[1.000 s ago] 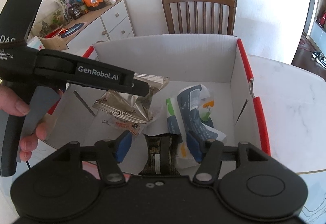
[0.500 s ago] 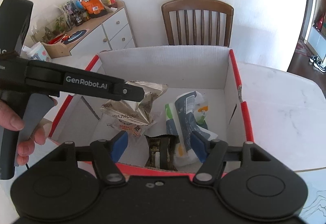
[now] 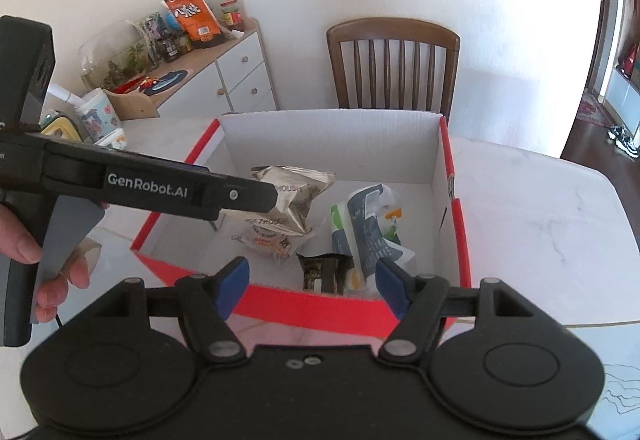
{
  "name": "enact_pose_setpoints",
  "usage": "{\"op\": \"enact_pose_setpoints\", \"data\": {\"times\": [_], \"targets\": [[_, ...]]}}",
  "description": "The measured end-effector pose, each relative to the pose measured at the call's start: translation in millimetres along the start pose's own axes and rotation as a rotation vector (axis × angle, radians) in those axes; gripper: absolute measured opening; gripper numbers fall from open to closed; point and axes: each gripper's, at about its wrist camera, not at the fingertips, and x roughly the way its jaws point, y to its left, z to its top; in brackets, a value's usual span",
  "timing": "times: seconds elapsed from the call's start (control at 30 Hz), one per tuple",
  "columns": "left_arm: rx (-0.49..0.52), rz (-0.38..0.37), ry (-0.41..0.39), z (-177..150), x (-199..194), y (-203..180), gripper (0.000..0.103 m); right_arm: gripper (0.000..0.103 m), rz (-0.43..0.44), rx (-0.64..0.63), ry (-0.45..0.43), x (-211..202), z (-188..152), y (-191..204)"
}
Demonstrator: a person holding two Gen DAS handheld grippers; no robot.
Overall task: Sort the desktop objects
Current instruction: 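Open both tools and withdraw them from the box toward the table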
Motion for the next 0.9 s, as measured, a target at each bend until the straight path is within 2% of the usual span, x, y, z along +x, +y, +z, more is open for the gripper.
{"op": "enact_pose_setpoints", "data": {"times": [0.27, 0.37, 0.57, 0.9], "targets": [[0.032, -0.014, -0.035, -17, -27, -14, 0.088, 0.07, 0.009, -0.03, -0.013, -28, -19, 4], [0.042, -0.018, -0.053, -26, -37, -18, 0.103, 0.071, 0.0, -0.039, -0.014, -35, -28, 4], [0.053, -0.029, -0.068, -49, -50, -24, 0.103, 0.071, -0.03, -0.026, 0.012, -36, -51, -4], [0.105, -0.048, -0.021, -112, -56, -41, 0.103, 0.071, -0.075, 0.011, 0.056, -24, -82, -14]]}}
